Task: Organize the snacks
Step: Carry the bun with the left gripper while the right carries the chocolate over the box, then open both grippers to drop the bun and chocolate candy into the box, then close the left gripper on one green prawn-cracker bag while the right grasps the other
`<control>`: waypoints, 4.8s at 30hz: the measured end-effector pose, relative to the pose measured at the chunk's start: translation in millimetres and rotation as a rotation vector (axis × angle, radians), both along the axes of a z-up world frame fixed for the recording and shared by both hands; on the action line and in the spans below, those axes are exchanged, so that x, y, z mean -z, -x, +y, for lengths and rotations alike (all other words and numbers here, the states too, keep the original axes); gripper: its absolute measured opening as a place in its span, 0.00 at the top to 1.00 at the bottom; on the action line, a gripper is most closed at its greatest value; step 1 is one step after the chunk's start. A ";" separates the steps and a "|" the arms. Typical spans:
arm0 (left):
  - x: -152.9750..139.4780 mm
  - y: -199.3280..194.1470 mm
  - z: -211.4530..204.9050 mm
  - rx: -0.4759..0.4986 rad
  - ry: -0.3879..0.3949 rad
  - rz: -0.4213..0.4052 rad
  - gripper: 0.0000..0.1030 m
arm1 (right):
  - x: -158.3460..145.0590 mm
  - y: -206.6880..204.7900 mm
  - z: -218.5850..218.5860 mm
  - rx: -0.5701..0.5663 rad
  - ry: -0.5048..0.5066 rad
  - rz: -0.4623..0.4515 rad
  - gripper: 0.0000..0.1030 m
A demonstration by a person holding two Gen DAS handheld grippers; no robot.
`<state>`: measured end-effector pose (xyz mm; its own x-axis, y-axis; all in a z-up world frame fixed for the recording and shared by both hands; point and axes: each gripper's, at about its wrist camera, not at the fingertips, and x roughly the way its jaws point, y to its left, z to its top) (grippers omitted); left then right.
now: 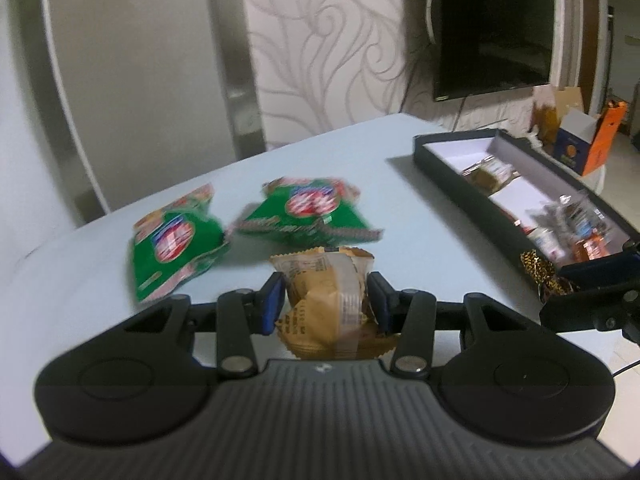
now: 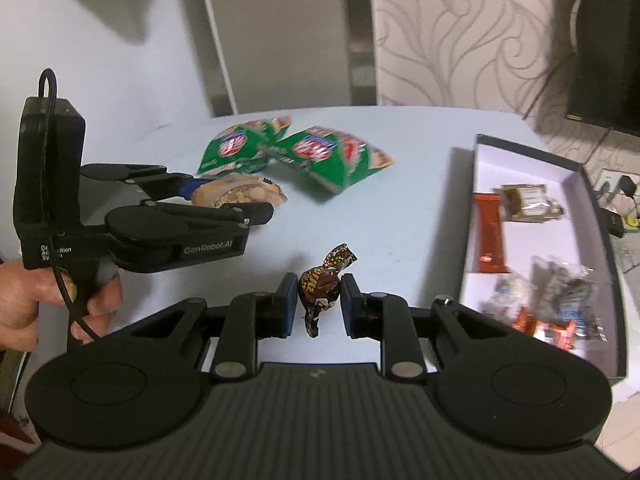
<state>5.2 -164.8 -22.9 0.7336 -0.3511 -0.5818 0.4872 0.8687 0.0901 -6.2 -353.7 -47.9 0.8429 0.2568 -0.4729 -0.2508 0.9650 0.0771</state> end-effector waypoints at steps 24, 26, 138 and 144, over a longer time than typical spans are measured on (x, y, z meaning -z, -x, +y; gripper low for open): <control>-19.6 -17.6 -164.3 0.206 0.047 -0.039 0.53 | 6.9 8.8 -139.8 0.205 -0.076 0.000 0.74; -16.0 -21.1 -176.4 0.204 0.045 -0.033 0.53 | 8.3 6.6 -147.3 0.203 -0.072 0.006 0.74; -3.8 -141.8 31.1 -0.423 0.004 -0.037 0.14 | -17.7 -73.6 -49.4 0.110 -0.264 0.006 0.11; 15.2 -163.9 50.3 -0.428 0.050 0.051 0.13 | -24.5 -86.2 -26.8 0.100 -0.239 0.020 0.10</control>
<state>169.1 -114.5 -38.2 0.7899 -0.0502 -0.6112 0.0851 0.9960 0.0283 80.0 -380.4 -23.4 0.8608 0.2793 -0.4254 -0.1515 0.9387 0.3097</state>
